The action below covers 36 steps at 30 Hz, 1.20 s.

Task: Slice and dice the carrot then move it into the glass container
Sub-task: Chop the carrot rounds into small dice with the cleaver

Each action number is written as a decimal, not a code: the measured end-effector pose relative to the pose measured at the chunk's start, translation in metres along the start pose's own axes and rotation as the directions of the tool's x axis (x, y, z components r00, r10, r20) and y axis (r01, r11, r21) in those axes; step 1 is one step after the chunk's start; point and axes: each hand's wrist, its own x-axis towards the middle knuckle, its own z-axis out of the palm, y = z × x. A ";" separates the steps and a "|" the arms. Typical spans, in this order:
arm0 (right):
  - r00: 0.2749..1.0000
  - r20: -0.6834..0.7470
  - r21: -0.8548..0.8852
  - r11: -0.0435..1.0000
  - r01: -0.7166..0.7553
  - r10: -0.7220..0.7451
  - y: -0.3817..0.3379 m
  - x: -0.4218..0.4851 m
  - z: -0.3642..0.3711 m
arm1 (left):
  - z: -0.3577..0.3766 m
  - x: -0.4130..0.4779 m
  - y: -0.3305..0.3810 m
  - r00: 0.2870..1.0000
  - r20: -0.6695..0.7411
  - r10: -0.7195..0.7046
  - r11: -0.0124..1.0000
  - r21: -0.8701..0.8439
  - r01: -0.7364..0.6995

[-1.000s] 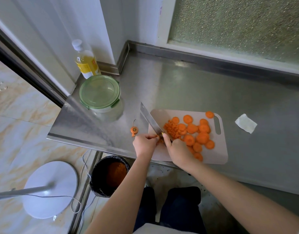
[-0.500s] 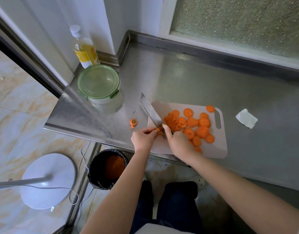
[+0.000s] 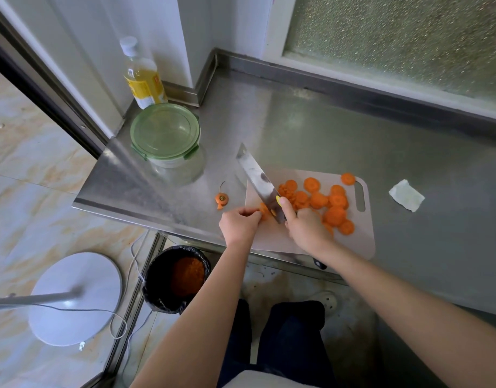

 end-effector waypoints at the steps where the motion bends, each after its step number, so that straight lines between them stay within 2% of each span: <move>1: 1.000 -0.002 -0.013 1.000 0.005 -0.005 0.000 -0.001 0.000 | 0.000 0.000 0.000 1.000 -0.001 0.001 1.000 0.002 -0.001; 14: 0.999 0.050 0.070 0.998 0.008 -0.011 0.004 -0.003 0.004 | 0.002 -0.002 0.001 1.000 -0.013 0.013 1.000 0.009 -0.013; 21: 0.997 0.079 0.014 1.000 -0.019 0.018 -0.001 -0.005 0.004 | 0.002 -0.001 0.002 1.000 -0.016 0.019 1.000 0.020 -0.019; 25: 0.986 0.163 -0.086 0.996 -0.029 0.043 -0.009 -0.007 -0.004 | 0.002 -0.002 0.003 1.000 -0.014 0.011 1.000 0.027 -0.011; 31: 0.978 0.205 -0.074 0.997 -0.032 0.047 -0.014 -0.004 -0.003 | 0.001 -0.001 0.003 1.000 -0.012 0.018 0.999 0.049 -0.017; 36: 0.984 0.176 -0.068 0.998 -0.002 0.014 -0.011 -0.008 0.006 | 0.001 -0.001 0.003 0.999 0.010 0.040 0.998 0.045 -0.040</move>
